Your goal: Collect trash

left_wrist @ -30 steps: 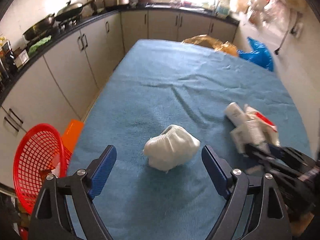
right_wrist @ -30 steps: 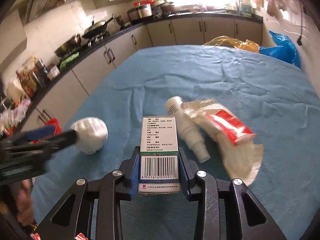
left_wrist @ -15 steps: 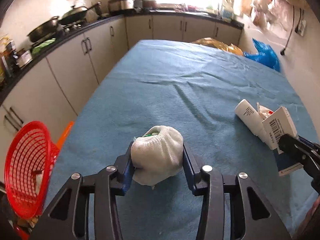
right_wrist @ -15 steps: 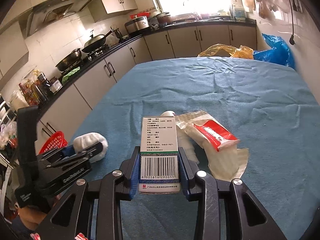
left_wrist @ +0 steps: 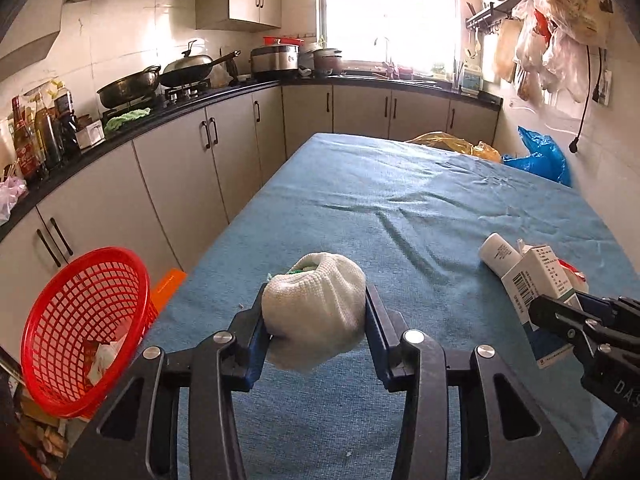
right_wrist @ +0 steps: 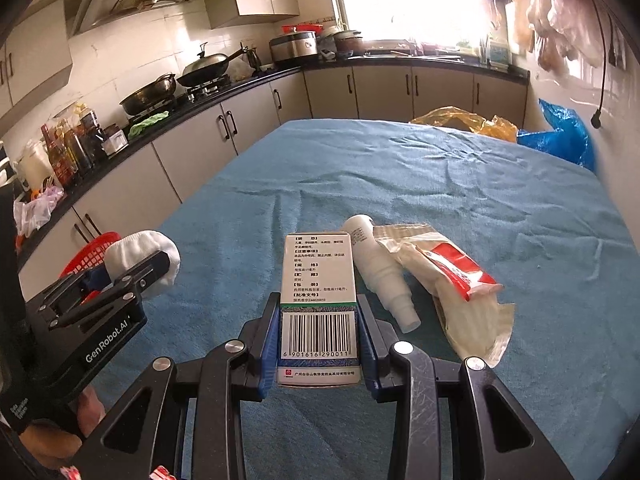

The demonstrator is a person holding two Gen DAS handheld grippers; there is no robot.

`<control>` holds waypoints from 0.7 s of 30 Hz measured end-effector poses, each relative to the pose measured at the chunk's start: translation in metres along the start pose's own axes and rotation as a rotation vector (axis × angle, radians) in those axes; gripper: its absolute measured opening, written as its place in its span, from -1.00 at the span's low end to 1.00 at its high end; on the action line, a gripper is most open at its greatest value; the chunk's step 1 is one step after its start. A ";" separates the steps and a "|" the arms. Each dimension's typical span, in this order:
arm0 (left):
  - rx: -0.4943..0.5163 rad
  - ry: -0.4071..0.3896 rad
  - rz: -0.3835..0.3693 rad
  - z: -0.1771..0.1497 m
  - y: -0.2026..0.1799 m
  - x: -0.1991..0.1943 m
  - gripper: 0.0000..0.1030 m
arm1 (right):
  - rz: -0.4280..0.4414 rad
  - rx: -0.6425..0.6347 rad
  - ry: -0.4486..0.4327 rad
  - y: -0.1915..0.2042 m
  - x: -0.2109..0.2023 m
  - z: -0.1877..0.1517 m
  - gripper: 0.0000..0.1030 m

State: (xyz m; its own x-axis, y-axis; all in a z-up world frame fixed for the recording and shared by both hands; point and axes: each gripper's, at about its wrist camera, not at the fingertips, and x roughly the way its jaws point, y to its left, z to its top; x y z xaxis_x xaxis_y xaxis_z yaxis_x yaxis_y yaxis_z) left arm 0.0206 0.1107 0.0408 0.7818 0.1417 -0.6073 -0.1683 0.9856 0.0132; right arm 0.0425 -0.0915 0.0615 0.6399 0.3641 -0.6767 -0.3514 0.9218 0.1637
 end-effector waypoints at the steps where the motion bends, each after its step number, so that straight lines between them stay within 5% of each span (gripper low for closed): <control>1: 0.000 -0.001 0.001 0.001 0.000 0.001 -0.19 | 0.003 -0.008 0.001 0.002 0.001 -0.001 -0.27; 21: 0.063 -0.064 0.031 -0.002 -0.013 -0.011 -0.19 | 0.025 -0.031 -0.005 0.008 0.001 -0.004 -0.27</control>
State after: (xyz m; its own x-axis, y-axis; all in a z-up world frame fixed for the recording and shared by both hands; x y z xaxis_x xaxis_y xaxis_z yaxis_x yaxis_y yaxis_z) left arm 0.0134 0.0963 0.0458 0.8139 0.1758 -0.5538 -0.1564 0.9842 0.0825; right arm 0.0378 -0.0840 0.0596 0.6338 0.3881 -0.6691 -0.3885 0.9077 0.1584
